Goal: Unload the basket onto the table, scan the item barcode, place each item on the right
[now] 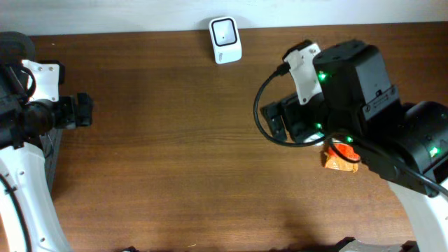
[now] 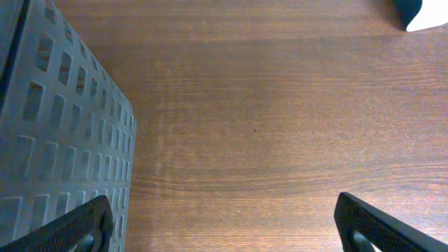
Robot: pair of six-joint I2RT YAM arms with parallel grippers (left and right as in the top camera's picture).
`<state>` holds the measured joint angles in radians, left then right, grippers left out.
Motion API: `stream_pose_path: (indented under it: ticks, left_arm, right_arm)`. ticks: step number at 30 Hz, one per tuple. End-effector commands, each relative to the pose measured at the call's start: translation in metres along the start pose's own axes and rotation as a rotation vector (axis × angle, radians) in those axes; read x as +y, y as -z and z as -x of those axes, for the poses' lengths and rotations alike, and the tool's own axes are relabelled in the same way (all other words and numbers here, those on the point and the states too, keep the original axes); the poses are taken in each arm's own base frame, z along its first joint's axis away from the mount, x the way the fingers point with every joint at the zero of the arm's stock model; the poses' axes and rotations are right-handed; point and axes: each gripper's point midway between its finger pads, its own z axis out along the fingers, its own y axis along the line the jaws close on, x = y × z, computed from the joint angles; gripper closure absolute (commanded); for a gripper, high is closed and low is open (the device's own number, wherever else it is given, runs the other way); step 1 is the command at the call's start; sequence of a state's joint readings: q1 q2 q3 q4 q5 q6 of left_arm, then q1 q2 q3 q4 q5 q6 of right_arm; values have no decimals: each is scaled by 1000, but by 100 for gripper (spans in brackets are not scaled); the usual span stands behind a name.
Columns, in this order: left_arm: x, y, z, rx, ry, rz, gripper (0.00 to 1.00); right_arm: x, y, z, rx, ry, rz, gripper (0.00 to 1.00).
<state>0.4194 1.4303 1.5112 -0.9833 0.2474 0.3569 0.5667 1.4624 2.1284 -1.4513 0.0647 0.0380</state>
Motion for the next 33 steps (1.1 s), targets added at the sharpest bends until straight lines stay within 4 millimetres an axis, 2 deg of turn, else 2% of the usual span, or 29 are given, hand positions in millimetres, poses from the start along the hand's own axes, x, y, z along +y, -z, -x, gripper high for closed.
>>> stream_pose_path:
  ticks: [1, 4, 6, 9, 11, 14, 17, 20, 23, 27, 29, 32, 33]
  left_arm:
    - [0, 5, 5, -20, -18, -3, 1]
    - [0, 5, 5, -20, -18, -3, 1]
    - [0, 5, 5, -20, -18, -2, 1]
    - [0, 5, 5, -20, -18, -2, 1]
    - [0, 5, 5, -20, -18, -3, 1]
    - [0, 5, 5, -20, -18, -3, 1]
    - [0, 5, 5, -20, -18, -3, 1]
    - [0, 5, 5, -20, -18, -3, 1]
    - [0, 5, 5, -20, -18, -3, 1]
    - [0, 5, 5, -20, -18, -2, 1]
    - [0, 5, 5, -20, -18, -2, 1]
    - [0, 5, 5, -20, -18, -3, 1]
    - [0, 5, 5, -20, -18, -3, 1]
  right_arm:
    - [-14, 20, 16, -110, 20, -41, 1]
    - [-27, 21, 15, -154, -25, -38, 1]
    - [-39, 18, 3, -183, -62, -45, 1]
    - [-60, 9, -28, -271, -95, -92, 1]
    - [-66, 4, -42, -355, -49, -128, 1]
    - [-76, -7, -78, -515, -26, -190, 1]
    - [-79, -28, -130, -654, -20, -242, 1]
    - [-75, -50, -167, -740, -2, -260, 1]
    - [-74, -69, -189, -765, 3, -265, 1]
    - [-73, -81, -204, -776, 4, -269, 1]
    - [-74, -87, -210, -766, 1, -272, 1]
    - [-73, -111, -230, -708, -8, -256, 1]
    - [-73, -113, -232, -695, -11, -256, 1]
